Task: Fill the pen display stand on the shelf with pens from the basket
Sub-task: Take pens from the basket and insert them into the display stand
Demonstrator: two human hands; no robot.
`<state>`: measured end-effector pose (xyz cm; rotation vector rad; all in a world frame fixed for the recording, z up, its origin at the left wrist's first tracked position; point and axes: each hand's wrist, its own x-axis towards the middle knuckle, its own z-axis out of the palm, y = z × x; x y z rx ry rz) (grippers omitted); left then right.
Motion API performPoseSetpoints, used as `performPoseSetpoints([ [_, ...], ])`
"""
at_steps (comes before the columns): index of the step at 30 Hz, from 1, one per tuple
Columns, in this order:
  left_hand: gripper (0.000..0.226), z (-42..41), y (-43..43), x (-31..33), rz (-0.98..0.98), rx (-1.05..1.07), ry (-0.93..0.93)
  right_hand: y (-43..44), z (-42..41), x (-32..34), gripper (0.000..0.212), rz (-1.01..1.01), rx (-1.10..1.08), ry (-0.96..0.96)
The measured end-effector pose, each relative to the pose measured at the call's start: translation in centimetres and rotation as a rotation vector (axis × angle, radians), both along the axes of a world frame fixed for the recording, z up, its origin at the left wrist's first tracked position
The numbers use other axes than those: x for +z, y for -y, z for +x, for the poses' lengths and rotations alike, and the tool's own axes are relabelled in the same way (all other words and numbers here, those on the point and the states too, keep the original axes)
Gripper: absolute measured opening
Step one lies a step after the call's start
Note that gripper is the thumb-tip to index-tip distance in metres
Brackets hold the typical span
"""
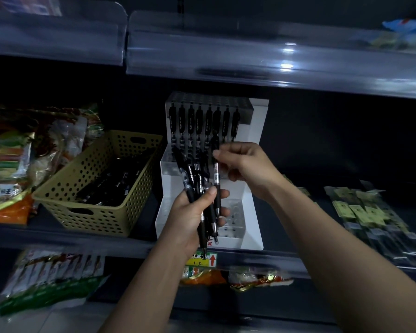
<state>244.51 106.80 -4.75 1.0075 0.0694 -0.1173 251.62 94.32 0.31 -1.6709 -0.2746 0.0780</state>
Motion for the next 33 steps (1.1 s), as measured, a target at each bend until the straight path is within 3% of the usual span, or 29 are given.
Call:
performPoseSetpoints([
  [5, 0.016, 0.3, 0.2, -0.3, 0.056, 0.041, -0.024, -0.2, 0.1, -0.2, 0.01, 0.078, 0.039, -0.064],
  [8, 0.017, 0.4, 0.4, -0.4, 0.096, 0.113, -0.007, -0.4, 0.0, -0.3, 0.024, 0.01, -0.002, -0.09],
  [16, 0.018, 0.5, 0.9, -0.5, 0.189, 0.216, 0.04, -0.2, -0.2, 0.6, 0.012, -0.119, 0.086, -0.084],
  [24, 0.007, 0.4, 0.7, -0.6, 0.146, 0.175, 0.007, 1.8, 1.2, 2.0, 0.007, 0.174, -0.269, -0.071],
  [33, 0.006, 0.6, 0.7, -0.9, 0.146, 0.158, -0.015, 3.2, 3.0, 1.5, 0.004, 0.311, -0.564, -0.035],
])
